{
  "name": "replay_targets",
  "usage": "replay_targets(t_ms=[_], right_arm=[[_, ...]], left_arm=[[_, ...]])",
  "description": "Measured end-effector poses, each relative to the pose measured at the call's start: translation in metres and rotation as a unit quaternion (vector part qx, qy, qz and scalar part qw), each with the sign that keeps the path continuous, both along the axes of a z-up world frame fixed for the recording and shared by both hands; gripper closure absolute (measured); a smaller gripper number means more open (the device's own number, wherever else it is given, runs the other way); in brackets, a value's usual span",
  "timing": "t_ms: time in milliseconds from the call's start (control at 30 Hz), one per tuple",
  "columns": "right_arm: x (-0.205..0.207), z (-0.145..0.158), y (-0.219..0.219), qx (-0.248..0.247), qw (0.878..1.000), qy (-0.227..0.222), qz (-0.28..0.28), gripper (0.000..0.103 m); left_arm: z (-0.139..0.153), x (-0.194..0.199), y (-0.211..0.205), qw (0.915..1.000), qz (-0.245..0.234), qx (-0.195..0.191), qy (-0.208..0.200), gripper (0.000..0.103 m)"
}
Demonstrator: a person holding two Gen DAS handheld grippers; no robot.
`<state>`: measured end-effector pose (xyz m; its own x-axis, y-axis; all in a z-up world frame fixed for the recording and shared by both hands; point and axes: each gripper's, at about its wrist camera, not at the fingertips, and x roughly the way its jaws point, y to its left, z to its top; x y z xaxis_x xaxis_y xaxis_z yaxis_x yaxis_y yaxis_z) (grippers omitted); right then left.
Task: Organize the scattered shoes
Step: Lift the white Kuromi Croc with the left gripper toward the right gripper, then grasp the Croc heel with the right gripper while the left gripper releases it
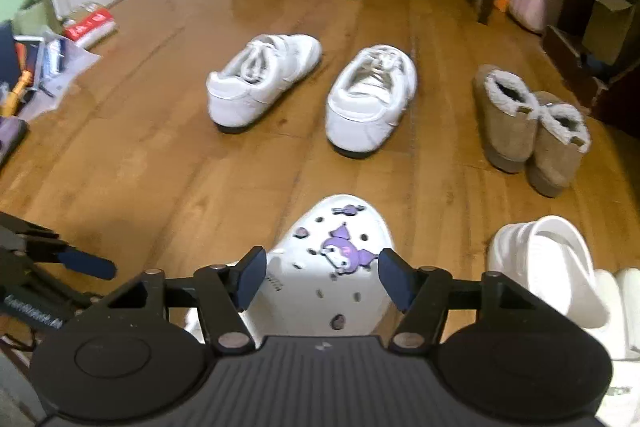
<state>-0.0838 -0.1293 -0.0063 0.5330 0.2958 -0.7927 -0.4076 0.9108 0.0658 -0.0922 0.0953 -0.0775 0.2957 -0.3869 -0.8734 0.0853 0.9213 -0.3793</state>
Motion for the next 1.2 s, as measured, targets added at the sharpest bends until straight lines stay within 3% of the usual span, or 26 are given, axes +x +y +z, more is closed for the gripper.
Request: replay_targets(t_ms=[67, 200, 300, 467, 567, 733, 967, 1200], right_arm=[[-0.004, -0.007, 0.007, -0.011, 1.000, 0.003, 0.018, 0.050], [-0.004, -0.028, 0.030, -0.091, 0.994, -0.028, 0.051, 0.050], [-0.004, -0.032, 0.027, -0.087, 0.995, -0.038, 0.036, 0.057], [-0.003, -0.040, 0.022, -0.080, 0.995, -0.056, 0.010, 0.058], [-0.002, -0.044, 0.019, -0.076, 0.995, -0.066, -0.005, 0.066], [-0.001, -0.051, 0.013, -0.069, 0.994, -0.083, -0.030, 0.071], [-0.010, -0.039, -0.006, 0.031, 0.992, -0.043, -0.112, 0.073], [-0.017, -0.031, -0.025, 0.125, 0.975, -0.006, -0.184, 0.075]], left_arm=[[-0.004, 0.000, 0.004, 0.9998, 0.018, -0.005, 0.004, 0.020], [-0.011, 0.004, 0.012, 0.9977, 0.061, -0.021, 0.020, 0.020], [-0.009, 0.006, 0.011, 0.9974, 0.066, -0.024, 0.018, 0.020], [-0.012, 0.005, 0.011, 0.9968, 0.075, -0.012, 0.025, 0.018], [-0.015, 0.002, 0.010, 0.9971, 0.069, -0.004, 0.031, 0.018], [-0.020, -0.004, 0.006, 0.9974, 0.061, 0.018, 0.034, 0.019], [-0.009, -0.005, 0.011, 0.9976, 0.064, 0.015, 0.022, 0.018], [0.006, -0.001, 0.039, 0.9954, 0.089, 0.033, 0.010, 0.019]])
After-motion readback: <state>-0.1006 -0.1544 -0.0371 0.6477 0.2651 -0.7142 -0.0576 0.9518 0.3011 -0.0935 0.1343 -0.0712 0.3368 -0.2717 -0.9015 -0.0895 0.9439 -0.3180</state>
